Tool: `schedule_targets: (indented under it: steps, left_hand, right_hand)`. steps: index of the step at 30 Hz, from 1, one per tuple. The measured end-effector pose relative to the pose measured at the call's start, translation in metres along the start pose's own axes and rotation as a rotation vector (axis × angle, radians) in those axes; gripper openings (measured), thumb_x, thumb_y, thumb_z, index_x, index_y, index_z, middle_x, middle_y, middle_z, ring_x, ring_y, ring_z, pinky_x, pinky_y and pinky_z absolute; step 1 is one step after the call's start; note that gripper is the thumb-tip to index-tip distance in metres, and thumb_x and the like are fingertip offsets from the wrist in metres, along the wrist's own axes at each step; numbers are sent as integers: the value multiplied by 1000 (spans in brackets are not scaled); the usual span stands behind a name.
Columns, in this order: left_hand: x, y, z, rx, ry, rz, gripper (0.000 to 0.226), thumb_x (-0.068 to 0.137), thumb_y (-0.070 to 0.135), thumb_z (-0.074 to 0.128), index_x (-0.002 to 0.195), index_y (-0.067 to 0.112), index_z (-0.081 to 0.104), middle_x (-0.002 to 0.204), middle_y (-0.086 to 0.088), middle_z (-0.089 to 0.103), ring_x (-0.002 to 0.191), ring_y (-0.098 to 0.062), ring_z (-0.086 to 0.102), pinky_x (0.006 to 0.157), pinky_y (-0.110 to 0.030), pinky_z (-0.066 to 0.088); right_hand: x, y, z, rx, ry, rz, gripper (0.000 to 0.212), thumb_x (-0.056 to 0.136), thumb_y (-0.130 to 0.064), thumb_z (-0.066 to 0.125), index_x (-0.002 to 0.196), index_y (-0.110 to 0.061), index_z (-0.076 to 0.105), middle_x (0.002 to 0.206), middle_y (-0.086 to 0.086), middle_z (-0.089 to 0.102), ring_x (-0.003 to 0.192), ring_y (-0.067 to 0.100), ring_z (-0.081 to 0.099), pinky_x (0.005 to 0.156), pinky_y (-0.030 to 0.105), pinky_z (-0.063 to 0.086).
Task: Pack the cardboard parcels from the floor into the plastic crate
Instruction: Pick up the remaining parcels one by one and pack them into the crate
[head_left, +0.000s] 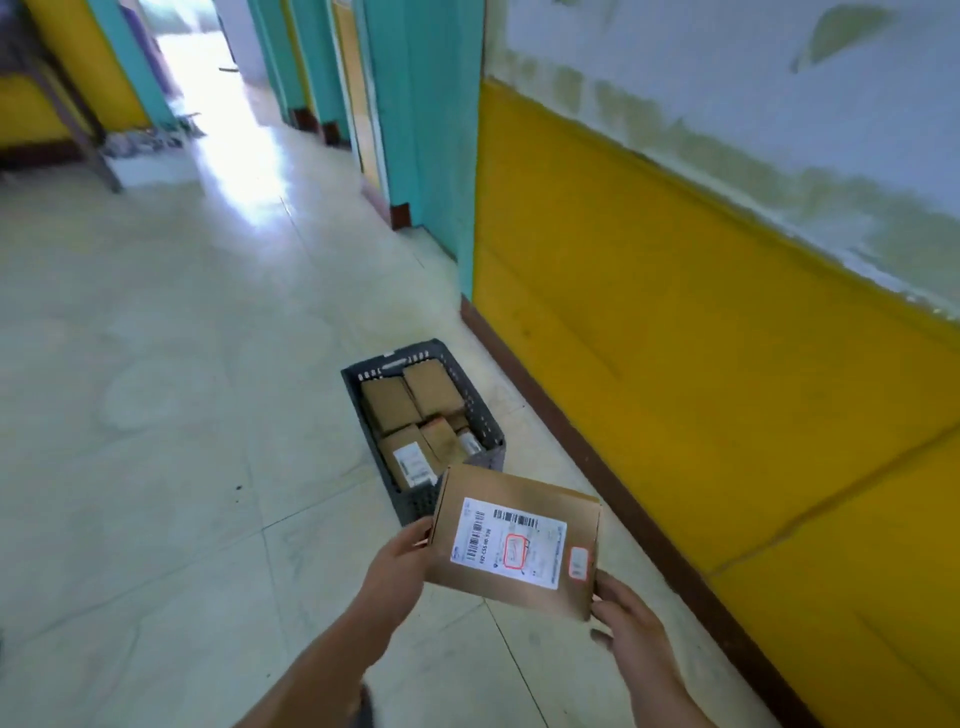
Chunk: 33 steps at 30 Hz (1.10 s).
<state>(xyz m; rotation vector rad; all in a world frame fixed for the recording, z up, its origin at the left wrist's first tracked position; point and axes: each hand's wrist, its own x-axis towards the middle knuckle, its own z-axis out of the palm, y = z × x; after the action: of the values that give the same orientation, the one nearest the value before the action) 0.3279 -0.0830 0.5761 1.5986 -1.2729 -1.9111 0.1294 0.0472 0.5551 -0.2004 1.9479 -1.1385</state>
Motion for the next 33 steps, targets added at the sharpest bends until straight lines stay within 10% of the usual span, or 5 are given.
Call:
schedule_targets:
  steps: [10,33]
  left_hand:
    - [100,64,-205,2,42,-46,55,75,29,56,130,31,60,126,6,65,123,-21,54,110,-50,39]
    - [482,248,-314,469,-260,-207,59,77,39,61,135,31,55,129,1,65,119,-33,58,110,-54,37]
  right_hand:
    - [16,-91,219,-48,-57,26,35,95,-6,49,127,-17,62,124,3,59,115,25,53,96,42,45]
    - [232,-231,459,107,182,296,38,91,-13,51,113,-38,67,107,4,69,100,27,64,92,50,53]
